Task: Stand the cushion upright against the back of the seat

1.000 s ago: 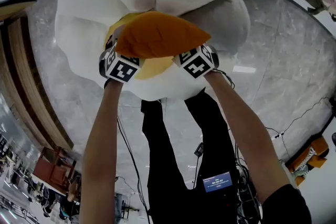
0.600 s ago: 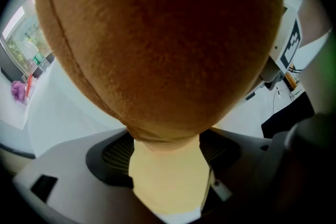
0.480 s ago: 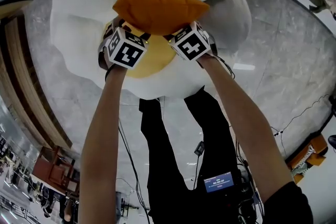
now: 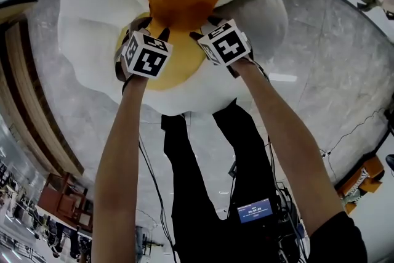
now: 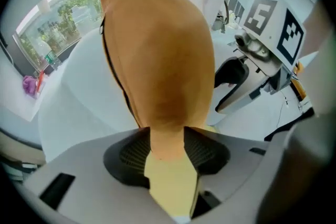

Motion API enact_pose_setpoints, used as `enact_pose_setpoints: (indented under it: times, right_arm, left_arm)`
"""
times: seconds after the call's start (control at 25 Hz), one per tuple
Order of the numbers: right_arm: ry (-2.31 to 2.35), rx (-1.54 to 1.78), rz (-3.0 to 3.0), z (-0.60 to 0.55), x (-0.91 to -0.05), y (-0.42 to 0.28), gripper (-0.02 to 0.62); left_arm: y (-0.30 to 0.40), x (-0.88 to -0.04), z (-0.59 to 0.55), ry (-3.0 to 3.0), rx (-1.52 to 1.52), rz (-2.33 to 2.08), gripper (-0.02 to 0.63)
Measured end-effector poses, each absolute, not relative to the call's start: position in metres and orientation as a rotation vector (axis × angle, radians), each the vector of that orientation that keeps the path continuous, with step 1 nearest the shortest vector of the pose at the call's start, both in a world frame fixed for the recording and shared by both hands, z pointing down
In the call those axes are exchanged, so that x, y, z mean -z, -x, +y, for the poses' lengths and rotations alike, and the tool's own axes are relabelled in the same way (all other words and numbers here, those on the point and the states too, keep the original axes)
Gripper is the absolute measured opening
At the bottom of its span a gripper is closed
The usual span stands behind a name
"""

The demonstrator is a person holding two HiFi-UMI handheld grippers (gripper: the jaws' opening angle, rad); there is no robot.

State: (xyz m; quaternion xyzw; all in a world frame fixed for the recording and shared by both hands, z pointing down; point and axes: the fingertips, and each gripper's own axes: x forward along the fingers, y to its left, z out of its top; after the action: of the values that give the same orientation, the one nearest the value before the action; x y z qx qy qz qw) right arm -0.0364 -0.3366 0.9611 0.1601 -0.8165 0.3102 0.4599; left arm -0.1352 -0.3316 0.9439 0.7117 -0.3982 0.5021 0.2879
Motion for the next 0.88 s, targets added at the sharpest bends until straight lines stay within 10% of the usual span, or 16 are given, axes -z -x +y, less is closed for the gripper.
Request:
enact_pose_setpoints:
  times: [0.88]
  right_arm:
    - [-0.296, -0.699, -2.018, -0.283, -0.866, 0.030, 0.296]
  left_arm:
    - [0.135, -0.867, -0.250, -1.835, -1.230, -1.108, 0.116]
